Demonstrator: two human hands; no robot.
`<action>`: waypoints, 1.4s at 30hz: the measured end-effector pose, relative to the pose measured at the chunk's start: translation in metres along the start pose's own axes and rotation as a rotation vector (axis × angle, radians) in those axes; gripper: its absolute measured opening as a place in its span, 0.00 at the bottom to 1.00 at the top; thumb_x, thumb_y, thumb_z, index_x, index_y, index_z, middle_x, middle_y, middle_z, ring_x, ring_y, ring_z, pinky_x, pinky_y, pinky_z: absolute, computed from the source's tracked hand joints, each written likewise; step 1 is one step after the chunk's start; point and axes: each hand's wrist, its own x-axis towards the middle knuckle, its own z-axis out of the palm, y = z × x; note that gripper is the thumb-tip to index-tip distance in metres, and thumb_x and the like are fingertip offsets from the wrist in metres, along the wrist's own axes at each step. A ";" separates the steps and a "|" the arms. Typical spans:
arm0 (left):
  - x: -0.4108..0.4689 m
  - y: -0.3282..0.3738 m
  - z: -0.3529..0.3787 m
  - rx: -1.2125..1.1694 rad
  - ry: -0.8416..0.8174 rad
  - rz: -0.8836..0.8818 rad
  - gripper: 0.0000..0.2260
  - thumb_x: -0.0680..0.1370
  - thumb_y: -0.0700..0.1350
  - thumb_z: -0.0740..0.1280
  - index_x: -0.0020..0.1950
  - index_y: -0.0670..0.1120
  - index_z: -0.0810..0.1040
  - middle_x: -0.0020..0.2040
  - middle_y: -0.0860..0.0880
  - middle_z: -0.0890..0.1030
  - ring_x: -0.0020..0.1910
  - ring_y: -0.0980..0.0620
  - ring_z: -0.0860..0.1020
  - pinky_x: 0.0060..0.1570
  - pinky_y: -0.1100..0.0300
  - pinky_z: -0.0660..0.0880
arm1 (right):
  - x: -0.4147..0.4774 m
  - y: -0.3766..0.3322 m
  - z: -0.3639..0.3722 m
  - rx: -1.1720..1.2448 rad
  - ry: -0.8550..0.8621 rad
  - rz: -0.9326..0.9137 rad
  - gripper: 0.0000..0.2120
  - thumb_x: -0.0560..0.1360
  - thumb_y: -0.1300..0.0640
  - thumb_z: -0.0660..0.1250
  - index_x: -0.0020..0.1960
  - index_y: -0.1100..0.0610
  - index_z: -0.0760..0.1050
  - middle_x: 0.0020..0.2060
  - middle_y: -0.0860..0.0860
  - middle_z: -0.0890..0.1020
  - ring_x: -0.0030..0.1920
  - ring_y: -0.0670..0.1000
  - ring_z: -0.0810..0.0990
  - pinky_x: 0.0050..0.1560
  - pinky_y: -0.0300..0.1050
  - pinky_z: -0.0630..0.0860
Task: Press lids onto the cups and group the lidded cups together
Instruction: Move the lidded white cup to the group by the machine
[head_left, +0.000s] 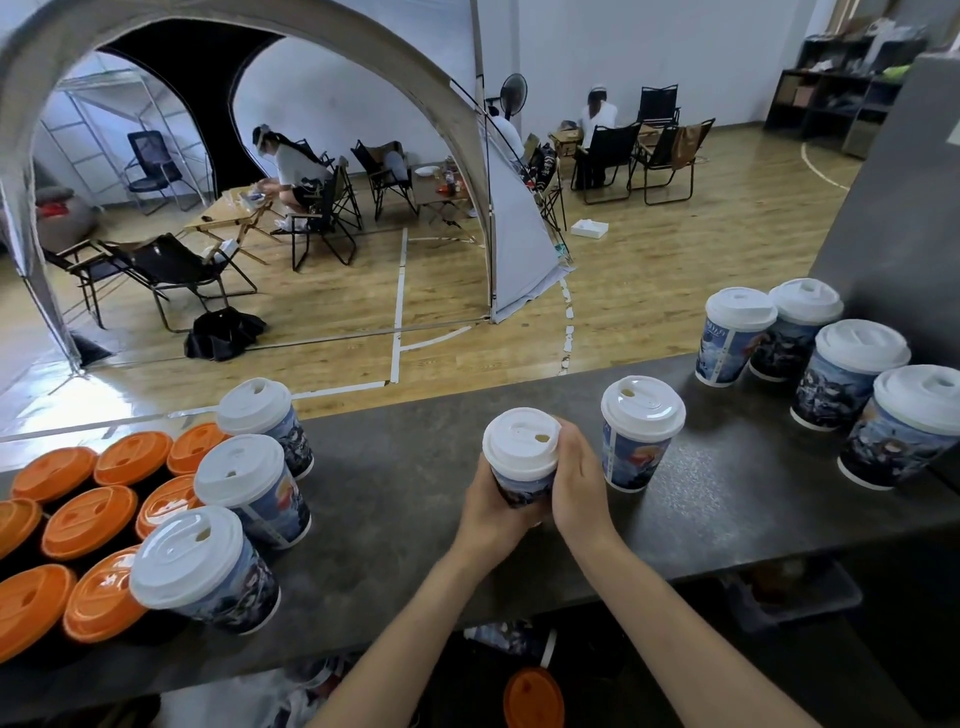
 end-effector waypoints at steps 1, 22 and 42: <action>0.003 0.000 -0.004 0.010 -0.025 -0.002 0.35 0.67 0.30 0.80 0.68 0.48 0.72 0.60 0.55 0.81 0.56 0.67 0.81 0.50 0.70 0.77 | 0.003 0.000 -0.002 -0.024 -0.020 0.009 0.14 0.86 0.56 0.52 0.59 0.51 0.77 0.53 0.44 0.82 0.54 0.34 0.79 0.58 0.35 0.72; -0.003 0.004 0.002 -0.005 0.001 0.086 0.36 0.69 0.34 0.81 0.72 0.47 0.69 0.67 0.56 0.78 0.66 0.64 0.77 0.62 0.71 0.71 | 0.015 0.003 -0.014 -0.031 -0.090 0.110 0.18 0.86 0.50 0.52 0.58 0.54 0.80 0.55 0.51 0.84 0.60 0.48 0.81 0.65 0.51 0.75; -0.013 0.004 0.016 0.005 0.145 0.115 0.35 0.70 0.42 0.82 0.73 0.48 0.70 0.67 0.58 0.78 0.66 0.65 0.76 0.63 0.69 0.73 | 0.007 0.000 -0.008 -0.057 -0.052 0.090 0.17 0.86 0.45 0.52 0.55 0.52 0.77 0.55 0.52 0.81 0.60 0.49 0.78 0.66 0.50 0.72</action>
